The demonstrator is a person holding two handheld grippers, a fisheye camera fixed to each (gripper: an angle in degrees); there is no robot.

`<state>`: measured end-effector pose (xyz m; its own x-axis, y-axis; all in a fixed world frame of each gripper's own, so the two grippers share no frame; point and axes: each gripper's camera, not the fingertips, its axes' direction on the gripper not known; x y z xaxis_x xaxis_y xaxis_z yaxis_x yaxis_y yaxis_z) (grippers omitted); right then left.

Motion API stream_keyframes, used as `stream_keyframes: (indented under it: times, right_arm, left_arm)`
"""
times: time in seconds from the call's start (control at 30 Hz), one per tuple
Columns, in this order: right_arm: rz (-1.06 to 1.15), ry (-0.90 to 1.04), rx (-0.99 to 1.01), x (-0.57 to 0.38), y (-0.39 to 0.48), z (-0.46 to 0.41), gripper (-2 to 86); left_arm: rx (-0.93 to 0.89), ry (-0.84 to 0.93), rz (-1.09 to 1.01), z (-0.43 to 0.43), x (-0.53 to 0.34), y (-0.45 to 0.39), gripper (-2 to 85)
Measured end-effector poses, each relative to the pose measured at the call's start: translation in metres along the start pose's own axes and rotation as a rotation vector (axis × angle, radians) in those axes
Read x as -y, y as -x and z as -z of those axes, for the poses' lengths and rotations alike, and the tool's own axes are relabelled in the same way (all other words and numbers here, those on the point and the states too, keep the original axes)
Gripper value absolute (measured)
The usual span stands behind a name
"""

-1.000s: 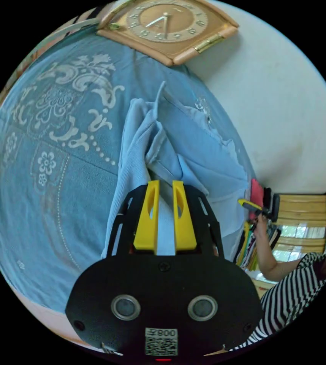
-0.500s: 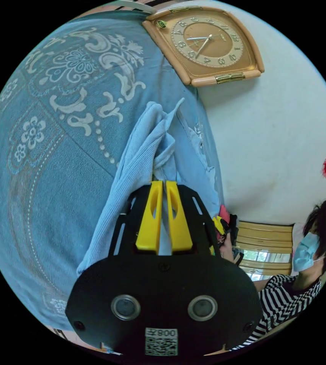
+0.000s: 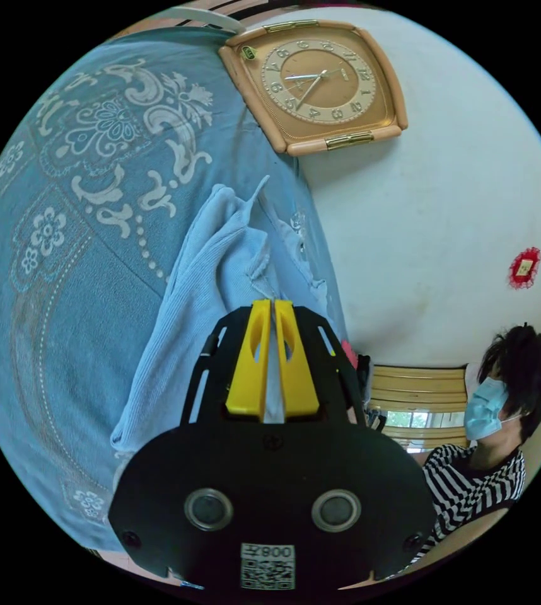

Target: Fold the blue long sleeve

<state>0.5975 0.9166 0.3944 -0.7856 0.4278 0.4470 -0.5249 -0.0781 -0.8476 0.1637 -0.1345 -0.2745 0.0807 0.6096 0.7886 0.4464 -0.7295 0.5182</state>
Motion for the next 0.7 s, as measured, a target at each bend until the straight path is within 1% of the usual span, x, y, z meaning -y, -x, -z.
stream_keyframes:
  times: [0.13, 0.2, 0.27, 0.37, 0.47, 0.63, 0.7]
  right_arm:
    - [0.050, 0.016, 0.014, -0.002, -0.010, -0.002, 0.7]
    - [0.064, 0.006, 0.068, -0.002, -0.014, -0.001, 0.5]
    - [0.081, -0.015, 0.150, -0.002, -0.020, 0.000, 0.4]
    - [0.093, -0.029, 0.214, -0.001, -0.025, -0.004, 0.4]
    - [0.103, -0.035, 0.216, 0.002, -0.030, -0.012, 0.4]
    - [0.008, -0.066, 0.208, 0.015, -0.055, -0.031, 0.9]
    - [-0.031, -0.082, 0.214, 0.018, -0.067, -0.039, 1.3]
  left_arm:
    - [-0.016, -0.007, -0.015, 0.004, -0.001, 0.009, 0.9]
    - [-0.051, -0.029, -0.018, 0.009, 0.000, 0.014, 0.9]
    - [-0.050, -0.047, -0.019, 0.013, 0.001, 0.017, 0.9]
    - [-0.049, -0.054, -0.037, 0.016, 0.004, 0.019, 0.9]
    - [-0.077, -0.087, -0.063, 0.019, 0.011, 0.018, 0.9]
    - [-0.046, -0.145, -0.044, 0.013, 0.039, 0.021, 1.1]
    - [0.035, -0.130, -0.010, 0.002, 0.058, 0.028, 1.5]
